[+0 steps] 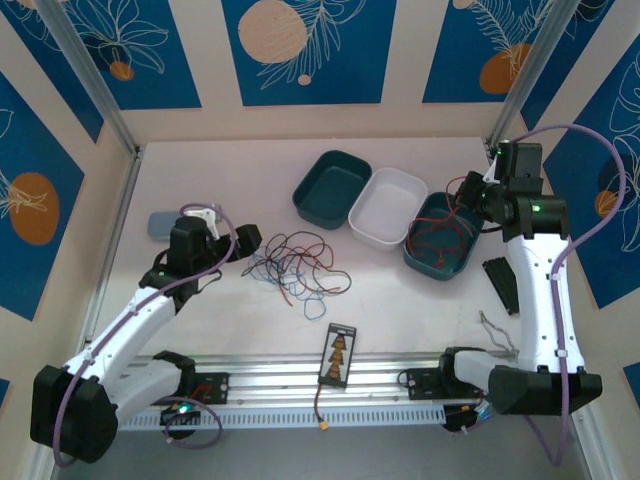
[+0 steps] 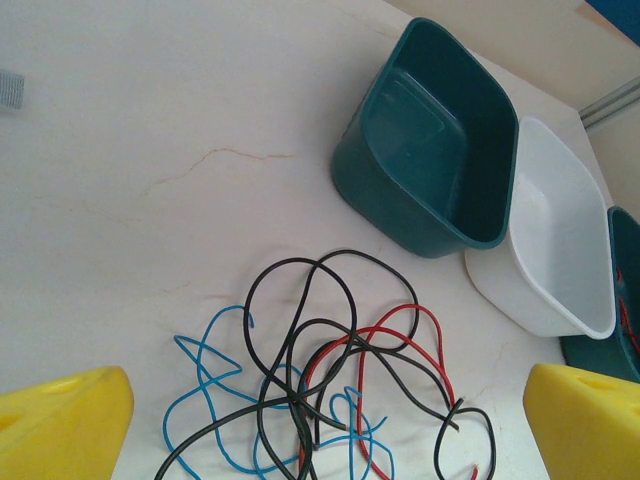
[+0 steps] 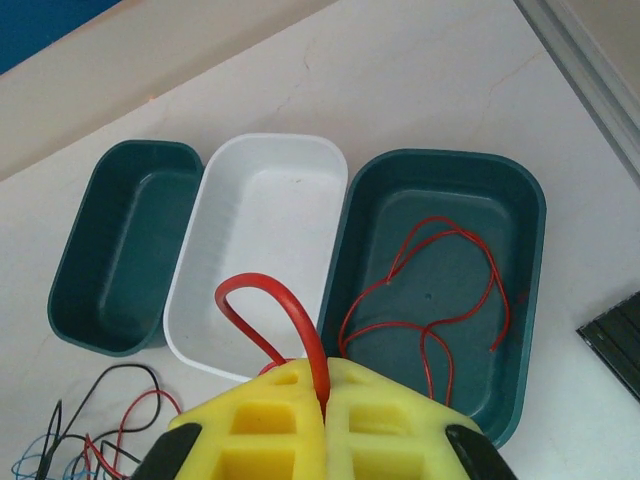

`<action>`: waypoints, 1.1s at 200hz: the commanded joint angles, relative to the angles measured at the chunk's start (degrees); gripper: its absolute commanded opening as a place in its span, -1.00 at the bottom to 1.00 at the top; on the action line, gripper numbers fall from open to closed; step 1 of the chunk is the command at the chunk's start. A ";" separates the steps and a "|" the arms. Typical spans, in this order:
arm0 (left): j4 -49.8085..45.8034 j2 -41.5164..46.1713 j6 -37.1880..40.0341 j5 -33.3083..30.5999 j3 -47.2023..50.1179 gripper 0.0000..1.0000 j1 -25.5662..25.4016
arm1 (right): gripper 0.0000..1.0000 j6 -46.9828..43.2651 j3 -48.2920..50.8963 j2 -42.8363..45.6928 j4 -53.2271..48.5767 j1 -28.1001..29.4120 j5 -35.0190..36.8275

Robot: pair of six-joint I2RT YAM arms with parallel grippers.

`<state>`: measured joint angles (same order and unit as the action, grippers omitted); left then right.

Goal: Untangle the cables

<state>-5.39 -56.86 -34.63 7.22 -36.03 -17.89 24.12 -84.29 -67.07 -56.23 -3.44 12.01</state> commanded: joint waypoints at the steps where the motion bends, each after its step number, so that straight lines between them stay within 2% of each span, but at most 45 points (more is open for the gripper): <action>1: -0.21 -0.24 -0.83 -0.45 0.61 1.00 -0.27 | -1.00 0.35 1.10 0.01 2.52 -2.29 -3.68; 92: -0.06 -1.09 -0.61 -0.99 1.23 1.00 -0.14 | -1.00 -0.25 5.44 -2.03 3.89 -9.95 -4.54; 149: 1.16 -2.90 -1.13 0.16 1.28 1.00 -0.20 | -1.00 -2.02 8.21 -8.47 5.10 -10.26 2.65; 220: 2.14 -4.81 -1.32 0.53 1.14 1.00 -0.14 | -0.98 -4.38 9.06 -16.20 9.83 -9.12 5.83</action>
<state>-4.99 -60.99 -35.66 7.03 -35.11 -17.89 21.63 -75.96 -81.23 -48.93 -13.30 15.14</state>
